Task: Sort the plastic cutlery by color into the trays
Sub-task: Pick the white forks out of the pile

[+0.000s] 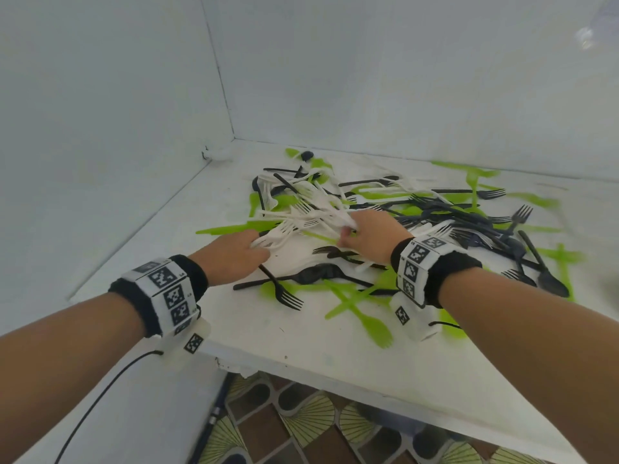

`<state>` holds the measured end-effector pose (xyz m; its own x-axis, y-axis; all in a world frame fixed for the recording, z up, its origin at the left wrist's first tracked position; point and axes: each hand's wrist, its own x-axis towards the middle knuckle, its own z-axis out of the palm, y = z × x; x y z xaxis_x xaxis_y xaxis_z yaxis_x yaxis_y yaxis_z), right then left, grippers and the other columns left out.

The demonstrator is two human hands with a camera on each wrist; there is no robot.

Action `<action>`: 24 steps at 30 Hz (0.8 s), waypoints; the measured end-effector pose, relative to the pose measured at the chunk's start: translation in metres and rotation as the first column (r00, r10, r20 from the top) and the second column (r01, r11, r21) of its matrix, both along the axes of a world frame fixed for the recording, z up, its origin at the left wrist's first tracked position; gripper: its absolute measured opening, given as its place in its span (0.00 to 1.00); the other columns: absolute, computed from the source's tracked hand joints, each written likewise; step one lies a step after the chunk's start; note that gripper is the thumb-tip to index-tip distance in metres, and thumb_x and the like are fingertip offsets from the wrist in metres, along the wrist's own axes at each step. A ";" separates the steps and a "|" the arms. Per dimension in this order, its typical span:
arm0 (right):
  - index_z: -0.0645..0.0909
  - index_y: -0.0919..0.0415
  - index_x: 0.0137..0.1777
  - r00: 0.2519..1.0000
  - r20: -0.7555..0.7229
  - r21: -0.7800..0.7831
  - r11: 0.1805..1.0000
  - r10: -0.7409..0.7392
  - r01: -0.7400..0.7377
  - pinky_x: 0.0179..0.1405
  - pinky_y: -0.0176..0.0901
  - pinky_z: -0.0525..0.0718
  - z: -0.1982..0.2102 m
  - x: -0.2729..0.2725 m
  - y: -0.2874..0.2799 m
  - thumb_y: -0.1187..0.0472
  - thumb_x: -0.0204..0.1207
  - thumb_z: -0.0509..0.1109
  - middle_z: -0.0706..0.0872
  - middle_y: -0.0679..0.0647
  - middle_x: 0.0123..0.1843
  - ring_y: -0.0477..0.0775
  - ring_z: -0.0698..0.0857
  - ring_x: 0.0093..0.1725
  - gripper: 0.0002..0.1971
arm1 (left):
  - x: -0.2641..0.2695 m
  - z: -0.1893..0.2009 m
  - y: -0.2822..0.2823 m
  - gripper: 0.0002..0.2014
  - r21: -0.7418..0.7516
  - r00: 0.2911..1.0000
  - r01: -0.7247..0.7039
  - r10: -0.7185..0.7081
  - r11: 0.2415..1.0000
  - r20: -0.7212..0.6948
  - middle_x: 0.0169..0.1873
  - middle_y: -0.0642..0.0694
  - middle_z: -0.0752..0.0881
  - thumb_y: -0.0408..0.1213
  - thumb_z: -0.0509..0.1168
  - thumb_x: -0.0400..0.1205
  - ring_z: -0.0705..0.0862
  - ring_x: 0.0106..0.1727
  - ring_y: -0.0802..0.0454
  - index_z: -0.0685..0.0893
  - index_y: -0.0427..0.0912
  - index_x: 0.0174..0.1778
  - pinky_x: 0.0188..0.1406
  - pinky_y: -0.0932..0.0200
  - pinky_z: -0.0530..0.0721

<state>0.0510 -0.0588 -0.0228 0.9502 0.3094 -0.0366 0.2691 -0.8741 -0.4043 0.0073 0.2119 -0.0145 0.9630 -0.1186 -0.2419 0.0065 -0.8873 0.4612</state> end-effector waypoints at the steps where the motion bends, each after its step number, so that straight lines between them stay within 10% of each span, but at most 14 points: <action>1: 0.77 0.55 0.43 1.000 0.014 0.089 0.996 -0.027 0.025 0.33 0.43 0.71 0.003 0.001 0.000 0.54 0.86 0.64 0.81 0.47 0.37 0.53 0.80 0.39 0.10 | 0.001 -0.002 -0.003 0.09 -0.003 1.000 0.004 -0.003 1.000 0.030 0.38 0.47 0.80 0.45 0.62 0.86 0.76 0.39 0.49 0.76 0.46 0.41 0.37 0.53 0.71; 9: 0.63 0.58 0.60 0.937 0.160 0.449 0.868 -0.310 0.211 0.43 0.60 0.87 0.028 0.008 0.002 0.51 0.91 0.55 0.87 0.62 0.47 0.65 0.87 0.41 0.11 | 0.021 -0.018 -0.051 0.11 0.213 0.963 0.224 -0.249 0.951 0.099 0.41 0.50 0.84 0.50 0.68 0.83 0.83 0.47 0.48 0.83 0.46 0.43 0.46 0.53 0.80; 14: 0.64 0.57 0.66 0.916 -0.001 0.483 0.801 -0.402 0.352 0.50 0.64 0.88 0.018 -0.002 -0.018 0.49 0.87 0.65 0.87 0.60 0.52 0.64 0.88 0.47 0.18 | 0.030 -0.020 -0.066 0.12 0.303 0.952 0.270 -0.301 0.914 0.060 0.39 0.48 0.79 0.46 0.63 0.86 0.81 0.45 0.44 0.76 0.45 0.40 0.41 0.52 0.75; 18: 0.69 0.59 0.70 0.945 -0.154 0.218 0.923 -0.288 0.317 0.41 0.47 0.79 0.006 -0.014 -0.026 0.45 0.79 0.75 0.81 0.53 0.55 0.58 0.83 0.51 0.29 | 0.033 -0.008 -0.070 0.12 0.206 0.960 0.228 -0.255 0.952 0.118 0.37 0.45 0.80 0.44 0.61 0.86 0.78 0.34 0.48 0.74 0.45 0.39 0.30 0.55 0.71; 24: 0.78 0.54 0.49 0.989 -0.110 -0.150 0.986 -0.095 0.078 0.43 0.45 0.78 0.001 -0.021 -0.027 0.50 0.75 0.73 0.82 0.49 0.43 0.57 0.83 0.45 0.10 | 0.052 0.004 -0.070 0.11 -0.019 0.993 0.094 -0.092 0.995 0.072 0.36 0.42 0.81 0.43 0.65 0.85 0.79 0.33 0.45 0.76 0.40 0.44 0.29 0.57 0.72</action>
<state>0.0305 -0.0853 -0.0215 0.9596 0.2099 -0.1872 0.1487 -0.9436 -0.2958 0.0595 0.1416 -0.0109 0.9623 -0.2131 -0.1692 -0.1092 -0.8719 0.4773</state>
